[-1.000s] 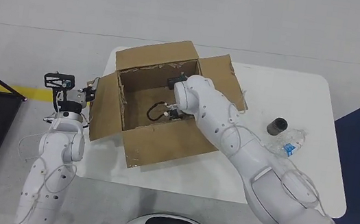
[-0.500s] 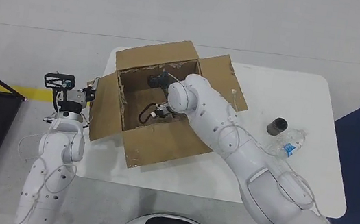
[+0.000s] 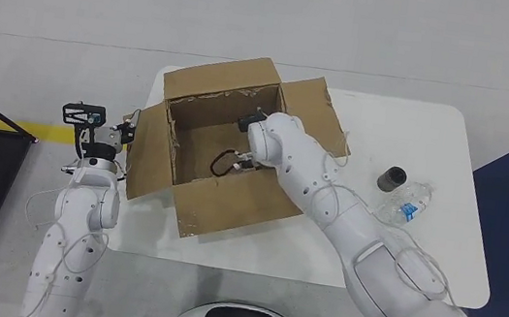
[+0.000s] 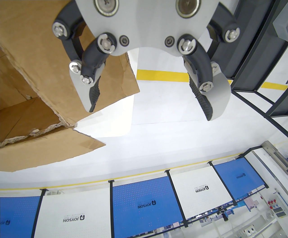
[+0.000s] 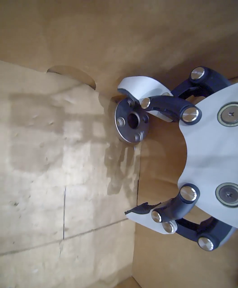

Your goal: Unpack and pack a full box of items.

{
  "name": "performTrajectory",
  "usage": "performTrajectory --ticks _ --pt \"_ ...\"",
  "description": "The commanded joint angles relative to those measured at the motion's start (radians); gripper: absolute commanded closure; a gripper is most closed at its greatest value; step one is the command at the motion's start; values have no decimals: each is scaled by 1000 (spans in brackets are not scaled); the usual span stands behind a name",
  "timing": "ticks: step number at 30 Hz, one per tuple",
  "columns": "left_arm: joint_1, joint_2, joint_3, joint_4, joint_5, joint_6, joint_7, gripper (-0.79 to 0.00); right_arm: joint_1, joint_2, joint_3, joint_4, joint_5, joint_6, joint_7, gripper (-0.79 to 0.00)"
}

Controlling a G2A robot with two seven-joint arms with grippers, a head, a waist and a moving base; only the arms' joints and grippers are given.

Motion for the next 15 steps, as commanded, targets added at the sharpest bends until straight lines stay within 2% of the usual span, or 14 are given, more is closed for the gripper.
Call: performTrajectory --ticks 1,4,5,6,7,10,11,15 --pt "0 0 0 0 0 0 0 -785 6 -9 -10 23 -3 3 2 -782" --pt "0 0 0 0 0 0 0 -785 18 -22 -27 60 -12 5 8 -742" --pt "0 0 0 0 0 0 0 -785 21 -27 -30 71 -12 5 6 -702" --pt "0 0 0 0 0 0 0 -785 25 -31 -32 81 -12 4 3 -585" --pt "0 0 0 0 0 0 0 -785 28 -35 -34 90 -9 3 1 -505" --pt "0 0 0 0 0 0 0 -785 40 -47 -40 114 -19 22 -13 -49" --pt "0 0 0 0 0 0 0 -785 42 -50 -41 119 -19 23 -17 0" --pt "0 0 0 0 0 0 0 -785 48 -61 -46 123 -33 29 -34 0"
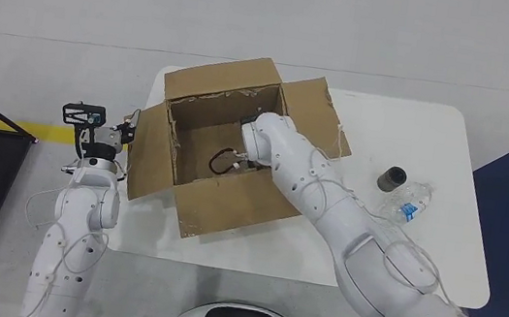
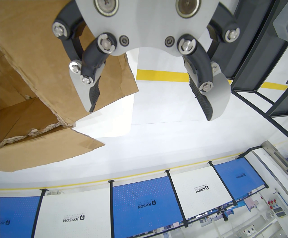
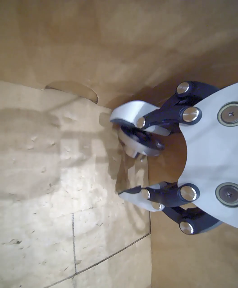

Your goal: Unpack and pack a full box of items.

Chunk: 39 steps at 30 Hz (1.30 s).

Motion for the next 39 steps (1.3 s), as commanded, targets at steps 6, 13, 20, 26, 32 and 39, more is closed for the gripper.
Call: performTrajectory --ticks 6,13,20,26,32,39 --pt "0 0 0 0 0 0 0 -785 -24 5 20 -99 -1 -69 -45 0" --pt "0 0 0 0 0 0 0 -785 -118 61 94 -360 -78 -126 -49 0" --pt "0 0 0 0 0 0 0 -785 -214 113 200 -511 -132 -180 -1 0" --pt "0 0 0 0 0 0 0 -785 -263 135 269 -606 -119 -243 -40 0" --pt "0 0 0 0 0 0 0 -785 -426 182 417 -885 -120 -328 -149 0" --pt "0 0 0 0 0 0 0 -785 -700 236 681 -1257 -29 -466 -260 0"
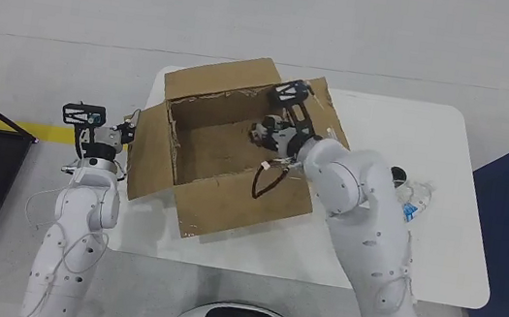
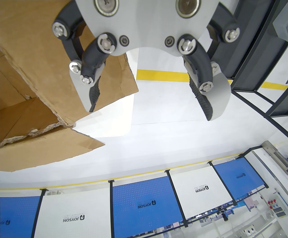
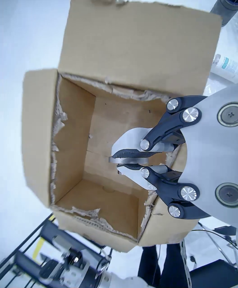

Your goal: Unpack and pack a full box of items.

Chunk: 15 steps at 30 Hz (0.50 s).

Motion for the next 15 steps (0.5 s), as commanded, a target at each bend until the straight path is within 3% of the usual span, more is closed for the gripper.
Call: performTrajectory --ticks 1,8,12,15 --pt "0 0 0 0 0 0 0 -785 -94 13 91 -111 36 -37 -28 0" --pt "0 0 0 0 0 0 0 -785 -406 41 411 -312 194 -107 -189 0" --pt "0 0 0 0 0 0 0 -785 -523 48 562 -292 316 -128 -259 0" --pt "0 0 0 0 0 0 0 -785 -538 56 632 -221 402 -166 -245 0"
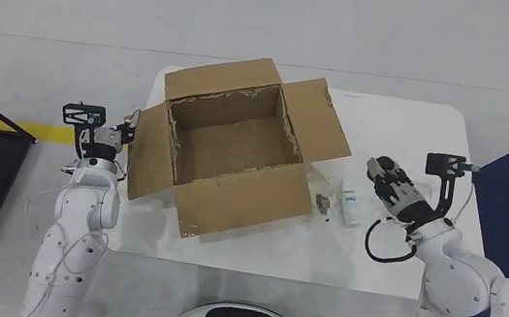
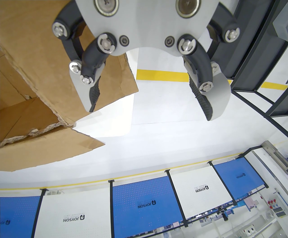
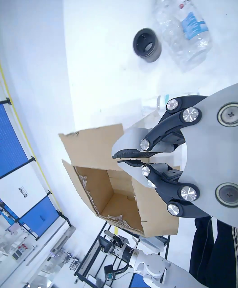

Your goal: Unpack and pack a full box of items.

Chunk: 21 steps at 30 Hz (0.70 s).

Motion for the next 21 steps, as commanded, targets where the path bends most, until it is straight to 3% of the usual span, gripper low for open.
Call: performTrajectory --ticks 1,18,19,21 --pt "0 0 0 0 0 0 0 -785 7 5 31 43 40 -12 17 0" --pt "0 0 0 0 0 0 0 -785 62 40 -23 140 142 -164 96 0" --pt "0 0 0 0 0 0 0 -785 75 43 -30 151 158 -181 106 -215" --pt "0 0 0 0 0 0 0 -785 105 48 -52 175 197 -214 140 -785"
